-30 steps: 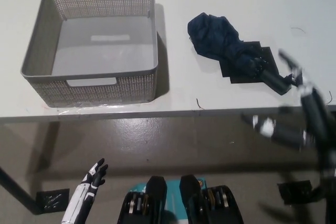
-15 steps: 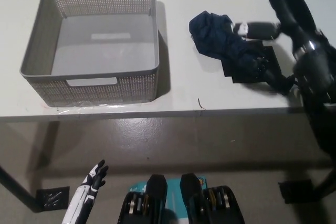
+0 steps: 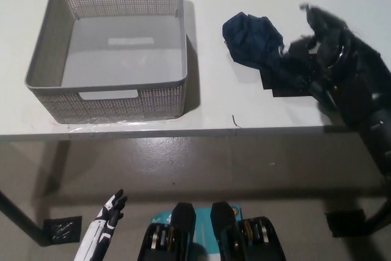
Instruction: Use the right hand to pick up a umbrella on the right side and place it into a container on the lft side
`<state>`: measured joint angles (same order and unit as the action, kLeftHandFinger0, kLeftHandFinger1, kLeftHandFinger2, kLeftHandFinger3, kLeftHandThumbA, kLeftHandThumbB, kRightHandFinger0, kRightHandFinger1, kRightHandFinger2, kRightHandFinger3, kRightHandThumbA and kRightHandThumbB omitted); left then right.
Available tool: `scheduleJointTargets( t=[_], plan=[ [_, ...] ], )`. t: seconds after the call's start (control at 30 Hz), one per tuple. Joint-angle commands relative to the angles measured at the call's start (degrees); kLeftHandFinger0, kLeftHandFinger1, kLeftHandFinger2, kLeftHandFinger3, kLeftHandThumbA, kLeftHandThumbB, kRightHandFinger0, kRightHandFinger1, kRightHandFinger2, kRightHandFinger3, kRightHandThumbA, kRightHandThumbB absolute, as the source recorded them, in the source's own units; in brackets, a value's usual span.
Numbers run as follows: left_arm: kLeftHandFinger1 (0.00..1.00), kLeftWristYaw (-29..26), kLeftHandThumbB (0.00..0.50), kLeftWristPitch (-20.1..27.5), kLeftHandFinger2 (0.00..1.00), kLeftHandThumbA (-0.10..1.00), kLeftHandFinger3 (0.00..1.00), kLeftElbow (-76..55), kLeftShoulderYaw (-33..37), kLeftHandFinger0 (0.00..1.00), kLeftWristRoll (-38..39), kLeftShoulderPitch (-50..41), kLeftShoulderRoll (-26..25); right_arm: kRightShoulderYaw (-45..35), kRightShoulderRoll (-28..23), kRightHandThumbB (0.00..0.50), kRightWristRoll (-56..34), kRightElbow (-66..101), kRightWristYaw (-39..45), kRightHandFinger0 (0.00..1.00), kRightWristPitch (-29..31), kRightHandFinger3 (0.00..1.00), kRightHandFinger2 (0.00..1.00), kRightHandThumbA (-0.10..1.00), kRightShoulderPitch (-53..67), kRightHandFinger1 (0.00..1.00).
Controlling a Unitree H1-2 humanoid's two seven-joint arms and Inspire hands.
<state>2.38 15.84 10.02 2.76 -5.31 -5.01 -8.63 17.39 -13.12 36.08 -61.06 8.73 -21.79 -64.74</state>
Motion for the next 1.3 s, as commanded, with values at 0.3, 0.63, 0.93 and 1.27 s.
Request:
scheduleJointTargets(
  t=[0.3,0.63,0.93,1.27],
  plan=[
    [1.00,1.73,0.296,2.47,1.00,1.00,1.00,-1.86,0.74,1.00,-0.74,1.33,-1.06,0.95,3.23,0.500,-2.80,-12.65,-4.47,1.00,2.95,1.00,1.00,1.00,-5.25,1.00],
    [1.00,1.51,0.275,1.56,1.00,1.00,1.00,-2.39,0.68,1.00,-1.15,2.45,-1.05,0.43,6.00,0.314,-4.78,-17.85,-16.64,0.48,8.32,1.00,0.67,0.08,2.01,0.53],
    [1.00,1.82,0.263,1.20,1.00,1.00,1.00,-2.03,0.60,1.00,-0.80,3.63,-1.21,-4.57,4.53,0.179,-7.54,-17.02,-32.35,0.00,20.39,0.60,0.75,-0.10,4.60,0.30],
    [1.00,1.32,0.244,1.72,1.00,1.00,1.00,-1.22,0.48,1.00,-1.36,3.85,-1.07,-4.90,3.99,0.198,-7.82,-16.74,-38.11,0.00,26.97,0.77,0.67,-0.10,2.58,0.21]
  ],
)
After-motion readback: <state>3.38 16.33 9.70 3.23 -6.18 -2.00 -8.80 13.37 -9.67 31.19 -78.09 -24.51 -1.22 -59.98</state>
